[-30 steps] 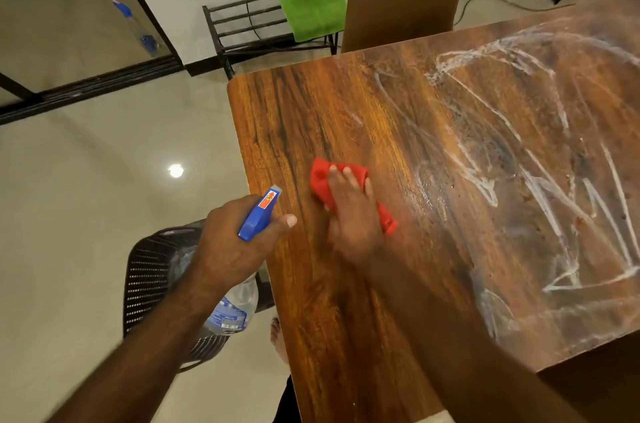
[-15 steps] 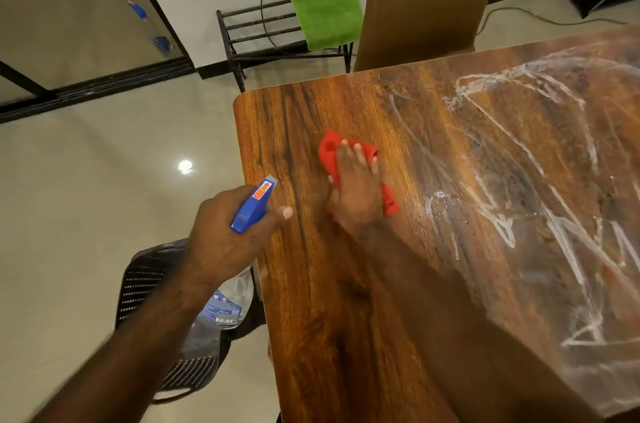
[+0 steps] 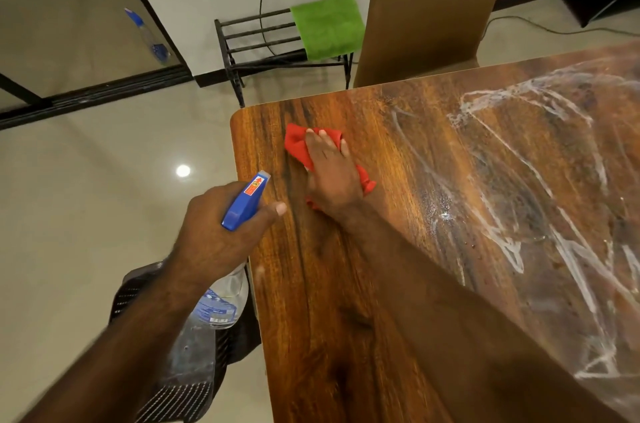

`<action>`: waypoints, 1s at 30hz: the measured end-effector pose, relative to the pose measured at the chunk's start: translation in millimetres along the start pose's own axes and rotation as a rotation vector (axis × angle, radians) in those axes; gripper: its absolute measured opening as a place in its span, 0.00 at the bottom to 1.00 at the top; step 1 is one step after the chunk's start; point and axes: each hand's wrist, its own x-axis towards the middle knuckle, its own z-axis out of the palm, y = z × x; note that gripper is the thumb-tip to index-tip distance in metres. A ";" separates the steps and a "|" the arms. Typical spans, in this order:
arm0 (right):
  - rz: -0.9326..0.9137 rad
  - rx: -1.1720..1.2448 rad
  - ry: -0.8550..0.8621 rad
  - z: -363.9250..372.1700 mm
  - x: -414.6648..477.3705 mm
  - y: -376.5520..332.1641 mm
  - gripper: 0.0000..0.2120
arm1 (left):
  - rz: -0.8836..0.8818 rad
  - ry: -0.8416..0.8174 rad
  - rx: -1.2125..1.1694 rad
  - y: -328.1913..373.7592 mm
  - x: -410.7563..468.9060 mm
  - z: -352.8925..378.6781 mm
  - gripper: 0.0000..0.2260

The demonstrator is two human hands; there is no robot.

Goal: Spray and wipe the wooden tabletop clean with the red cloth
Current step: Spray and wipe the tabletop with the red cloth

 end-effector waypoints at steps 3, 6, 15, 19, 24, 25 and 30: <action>0.263 0.008 0.103 -6.9 27.9 19.7 0.34 | 0.023 0.007 -0.025 -0.3 6.2 -6.4 0.15; 0.226 0.044 0.103 5.0 41.6 -4.2 0.36 | 0.009 0.008 -0.008 1.2 11.0 -12.1 0.17; -0.145 0.001 -0.085 29.8 74.3 -27.6 0.30 | 0.012 0.044 0.046 23.8 24.0 -5.8 0.16; -0.047 0.025 -0.031 15.2 80.9 -5.6 0.30 | 0.013 0.059 0.015 37.3 26.7 0.6 0.15; 0.172 -0.014 0.096 -19.7 88.1 62.4 0.31 | 0.033 0.060 0.008 49.1 26.5 9.5 0.14; 0.230 -0.026 0.145 -27.6 88.9 83.2 0.30 | 0.041 0.060 0.007 51.0 25.9 11.1 0.14; 0.426 -0.067 0.210 -54.2 75.7 144.9 0.29 | 0.066 0.058 -0.021 59.2 17.3 13.5 0.18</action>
